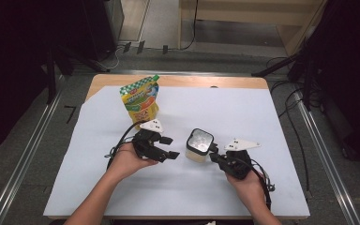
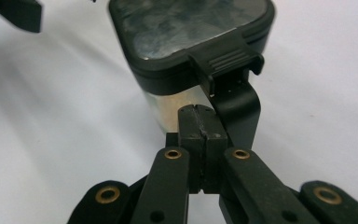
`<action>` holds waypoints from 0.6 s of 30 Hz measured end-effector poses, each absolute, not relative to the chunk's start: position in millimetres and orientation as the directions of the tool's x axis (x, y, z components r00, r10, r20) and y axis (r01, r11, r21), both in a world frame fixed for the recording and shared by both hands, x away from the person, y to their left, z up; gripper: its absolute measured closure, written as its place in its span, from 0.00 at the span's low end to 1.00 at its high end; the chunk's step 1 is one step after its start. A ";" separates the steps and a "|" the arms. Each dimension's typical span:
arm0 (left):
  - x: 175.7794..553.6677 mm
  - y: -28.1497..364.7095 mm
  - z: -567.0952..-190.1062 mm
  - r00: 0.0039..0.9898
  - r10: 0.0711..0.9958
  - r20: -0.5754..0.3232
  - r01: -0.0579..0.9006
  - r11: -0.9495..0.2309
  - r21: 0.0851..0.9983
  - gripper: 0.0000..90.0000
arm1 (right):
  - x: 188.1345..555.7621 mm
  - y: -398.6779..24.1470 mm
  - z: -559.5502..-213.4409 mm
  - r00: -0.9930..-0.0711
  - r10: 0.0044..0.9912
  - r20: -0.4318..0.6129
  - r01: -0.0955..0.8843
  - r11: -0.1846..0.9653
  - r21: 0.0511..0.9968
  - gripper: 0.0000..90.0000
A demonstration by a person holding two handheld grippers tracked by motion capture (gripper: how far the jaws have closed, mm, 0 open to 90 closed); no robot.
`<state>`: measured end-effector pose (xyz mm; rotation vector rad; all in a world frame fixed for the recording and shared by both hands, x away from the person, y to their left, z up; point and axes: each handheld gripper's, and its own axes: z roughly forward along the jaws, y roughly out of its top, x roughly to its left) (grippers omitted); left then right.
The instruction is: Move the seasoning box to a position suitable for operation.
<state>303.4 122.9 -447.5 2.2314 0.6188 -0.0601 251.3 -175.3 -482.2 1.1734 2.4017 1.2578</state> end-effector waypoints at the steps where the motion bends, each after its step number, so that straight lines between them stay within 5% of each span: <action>1: 303.9 119.6 -446.9 0.879 0.410 -0.242 0.452 -0.558 0.696 0.35 | 252.5 -177.0 -482.2 -0.666 0.723 0.185 0.564 0.325 0.759 1.00; 18: 322.4 84.1 -442.0 0.927 0.321 -0.192 0.356 -0.597 0.719 0.22 | 272.8 -198.1 -482.3 -0.617 0.757 0.217 0.604 0.278 0.747 1.00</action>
